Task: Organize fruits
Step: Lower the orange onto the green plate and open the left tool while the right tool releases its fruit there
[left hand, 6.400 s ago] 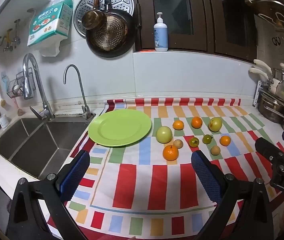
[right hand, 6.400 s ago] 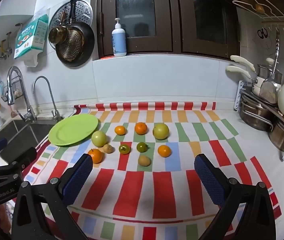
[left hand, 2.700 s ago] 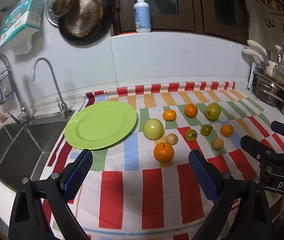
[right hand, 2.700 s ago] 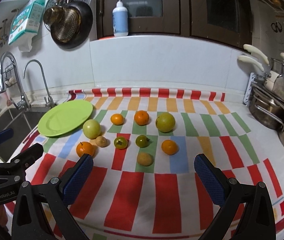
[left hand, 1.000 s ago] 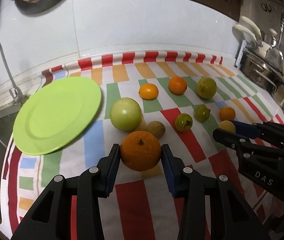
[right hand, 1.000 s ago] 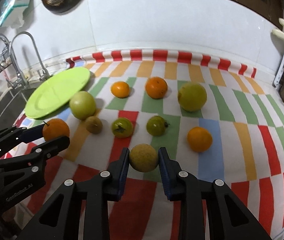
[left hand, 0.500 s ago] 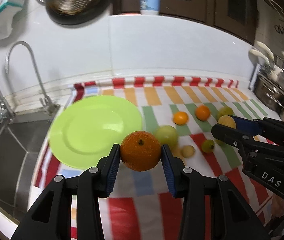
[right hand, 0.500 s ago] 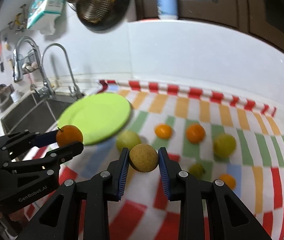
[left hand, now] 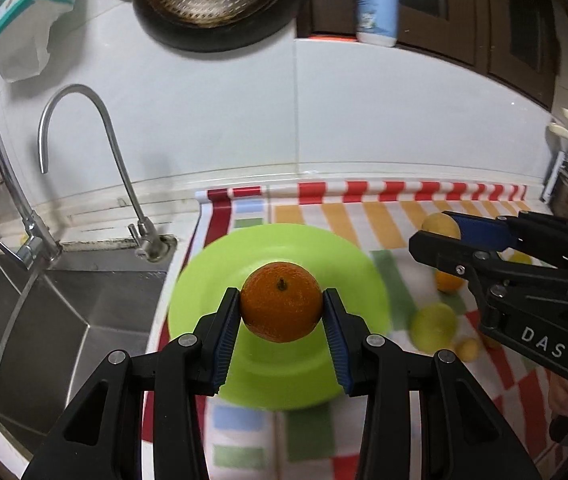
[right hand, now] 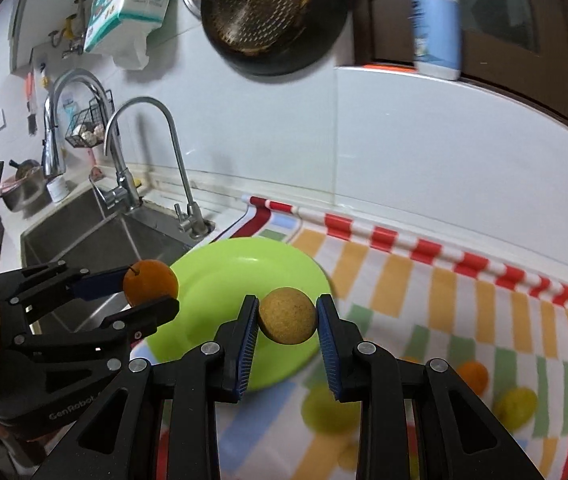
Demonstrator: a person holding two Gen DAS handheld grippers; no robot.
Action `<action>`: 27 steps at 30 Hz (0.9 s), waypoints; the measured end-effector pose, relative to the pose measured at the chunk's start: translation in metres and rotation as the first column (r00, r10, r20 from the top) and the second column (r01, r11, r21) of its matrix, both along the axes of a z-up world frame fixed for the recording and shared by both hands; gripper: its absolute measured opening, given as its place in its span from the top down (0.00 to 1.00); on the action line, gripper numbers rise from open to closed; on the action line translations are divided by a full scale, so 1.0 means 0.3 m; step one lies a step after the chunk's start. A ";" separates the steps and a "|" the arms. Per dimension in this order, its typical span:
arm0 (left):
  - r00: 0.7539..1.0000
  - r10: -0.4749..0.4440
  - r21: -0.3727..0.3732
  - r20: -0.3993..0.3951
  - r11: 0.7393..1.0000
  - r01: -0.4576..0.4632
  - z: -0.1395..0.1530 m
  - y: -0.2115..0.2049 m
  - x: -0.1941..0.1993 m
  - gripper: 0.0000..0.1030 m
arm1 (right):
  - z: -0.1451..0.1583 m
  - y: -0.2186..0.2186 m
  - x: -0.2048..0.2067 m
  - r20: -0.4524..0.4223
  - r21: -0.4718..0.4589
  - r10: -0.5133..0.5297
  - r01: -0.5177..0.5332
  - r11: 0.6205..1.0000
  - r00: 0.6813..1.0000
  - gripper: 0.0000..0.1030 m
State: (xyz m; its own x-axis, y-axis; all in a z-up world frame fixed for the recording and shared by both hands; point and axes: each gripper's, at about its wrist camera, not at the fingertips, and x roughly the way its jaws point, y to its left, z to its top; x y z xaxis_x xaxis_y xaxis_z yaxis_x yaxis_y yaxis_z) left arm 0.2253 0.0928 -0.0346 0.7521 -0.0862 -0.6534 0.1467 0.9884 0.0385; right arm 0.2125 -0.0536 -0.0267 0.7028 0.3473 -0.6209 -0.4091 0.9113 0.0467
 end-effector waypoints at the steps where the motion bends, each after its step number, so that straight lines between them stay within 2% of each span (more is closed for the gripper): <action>1: 1.000 0.001 0.001 -0.001 1.000 -0.001 -0.006 0.007 0.013 0.60 | -0.006 0.015 0.025 -0.007 -0.005 0.007 -0.007 1.000 1.000 0.70; 11: 0.997 0.001 0.002 -0.074 1.000 0.000 -0.145 0.092 0.220 0.60 | -0.136 0.161 0.288 -0.132 -0.088 0.074 -0.086 0.992 0.989 0.70; 15: 0.994 -0.005 0.002 -0.110 1.000 0.005 -0.190 0.104 0.274 0.60 | -0.197 0.189 0.355 -0.199 -0.088 0.085 -0.104 0.991 0.976 0.70; 21: 0.989 -0.010 0.008 -0.150 1.000 0.011 -0.237 0.111 0.325 0.60 | -0.248 0.210 0.398 -0.240 -0.092 0.091 -0.116 0.989 0.966 0.70; 24: 0.991 0.011 0.027 -0.131 1.000 -0.008 -0.231 0.115 0.320 0.47 | -0.256 0.210 0.406 -0.245 -0.093 0.087 -0.112 0.989 0.966 0.69; 26: 0.993 0.021 0.027 -0.114 0.999 -0.018 -0.211 0.122 0.304 0.46 | -0.252 0.205 0.402 -0.243 -0.092 0.079 -0.104 0.990 0.967 0.62; 27: 0.994 0.026 0.029 -0.108 0.999 -0.023 -0.199 0.124 0.294 0.46 | -0.246 0.200 0.394 -0.236 -0.088 0.078 -0.102 0.991 0.969 0.61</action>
